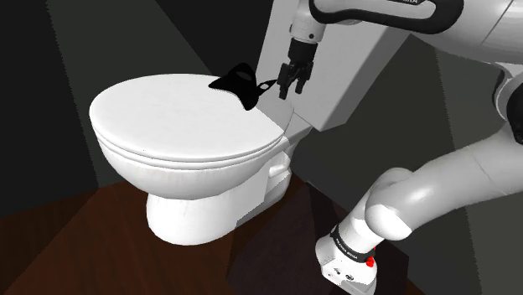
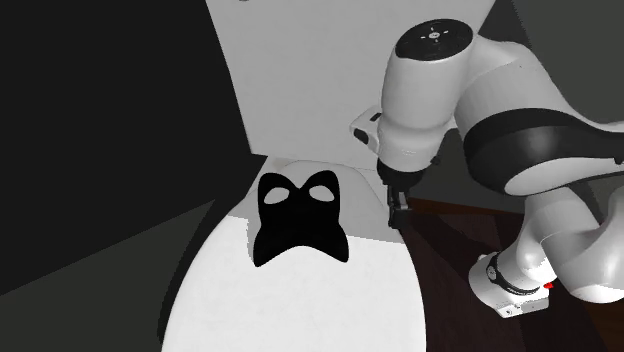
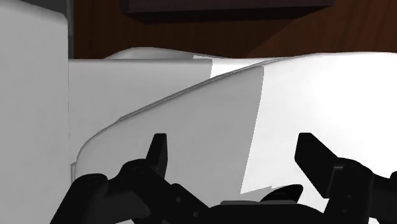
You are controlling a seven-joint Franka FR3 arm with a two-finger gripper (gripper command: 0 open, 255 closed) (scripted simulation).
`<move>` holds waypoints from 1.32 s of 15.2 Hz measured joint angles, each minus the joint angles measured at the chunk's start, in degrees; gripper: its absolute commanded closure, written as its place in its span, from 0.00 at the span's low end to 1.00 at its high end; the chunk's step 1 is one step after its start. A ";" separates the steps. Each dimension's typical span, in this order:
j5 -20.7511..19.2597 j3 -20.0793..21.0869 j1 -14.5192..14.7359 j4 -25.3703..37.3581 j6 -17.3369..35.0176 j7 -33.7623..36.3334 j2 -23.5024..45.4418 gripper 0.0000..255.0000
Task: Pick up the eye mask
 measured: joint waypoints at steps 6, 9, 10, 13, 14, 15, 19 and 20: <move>-6.81 1.18 -1.40 20.30 -8.78 4.32 18.05 0.00; -10.33 1.42 -1.27 33.18 -14.55 6.18 28.58 0.00; -11.68 1.12 -1.38 38.04 -16.92 5.98 32.12 0.00; -13.79 0.77 -1.00 45.55 -20.54 6.61 38.13 0.00; -13.90 0.72 -1.04 45.07 -20.10 6.79 38.26 0.00; -13.89 0.74 -1.01 44.48 -19.54 7.11 38.35 0.00; -13.75 0.73 -1.18 40.93 -16.65 7.90 37.86 0.00; -13.74 0.72 -1.21 40.72 -16.39 7.95 37.90 0.00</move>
